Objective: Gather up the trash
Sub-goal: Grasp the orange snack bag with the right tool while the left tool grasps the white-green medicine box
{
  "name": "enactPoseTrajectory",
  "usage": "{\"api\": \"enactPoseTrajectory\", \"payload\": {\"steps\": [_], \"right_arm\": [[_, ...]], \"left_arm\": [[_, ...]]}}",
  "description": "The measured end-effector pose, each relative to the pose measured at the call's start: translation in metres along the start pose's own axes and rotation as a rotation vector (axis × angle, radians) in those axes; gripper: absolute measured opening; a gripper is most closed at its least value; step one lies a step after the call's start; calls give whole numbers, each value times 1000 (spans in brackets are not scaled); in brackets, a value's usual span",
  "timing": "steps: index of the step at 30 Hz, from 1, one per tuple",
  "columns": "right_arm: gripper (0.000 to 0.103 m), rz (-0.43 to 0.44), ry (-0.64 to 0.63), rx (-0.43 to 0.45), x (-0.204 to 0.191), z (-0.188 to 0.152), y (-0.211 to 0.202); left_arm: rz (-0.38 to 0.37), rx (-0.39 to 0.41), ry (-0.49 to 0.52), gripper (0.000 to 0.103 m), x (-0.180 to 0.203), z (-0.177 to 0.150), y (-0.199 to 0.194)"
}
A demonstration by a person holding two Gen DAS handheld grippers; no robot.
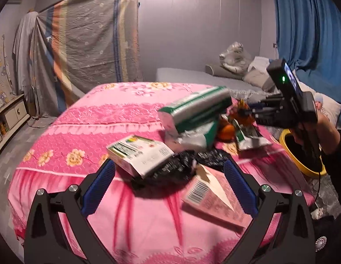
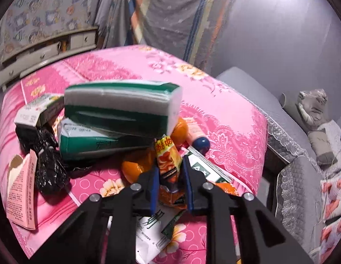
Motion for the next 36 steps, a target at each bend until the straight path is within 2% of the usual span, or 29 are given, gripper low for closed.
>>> {"api": "enactPoseTrajectory", "payload": {"steps": [1, 4, 7, 13, 17, 19, 21, 25, 27, 36], "right_arm": [[16, 1, 13, 17, 2, 0, -5], [16, 23, 58, 63, 7, 1, -26], [16, 70, 122, 116, 14, 3, -54], [17, 149, 181, 164, 23, 1, -94], [17, 177, 190, 205, 23, 0, -114], [17, 199, 194, 220, 21, -3, -122], [17, 211, 196, 235, 20, -5, -128], [17, 233, 194, 244, 21, -8, -135], [17, 240, 195, 250, 22, -8, -139], [17, 271, 220, 268, 27, -14, -146]], "left_arm": [[-11, -5, 4, 95, 4, -1, 1], [41, -3, -8, 95, 1, 0, 2], [32, -26, -63, 95, -11, 0, 9], [18, -144, -222, 95, -36, 1, 38], [-104, -238, -408, 95, -62, 12, 65], [-127, -268, -460, 95, -73, 19, 79], [-132, -297, -478, 95, -78, 23, 90], [-83, -380, -508, 94, -86, 21, 106], [-63, -424, -484, 94, -80, 20, 112], [13, -518, -468, 93, -82, 12, 141]]}}
Point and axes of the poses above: each gripper's, at about its wrist camera, not at the fingertips, and y roughly the way its jaws point, x to its right, z to its top, the point moved 4 cm from there along y, roughly the way its jaws point, and after that the axes turned 14 degrees about y, right-handed, at the moved point
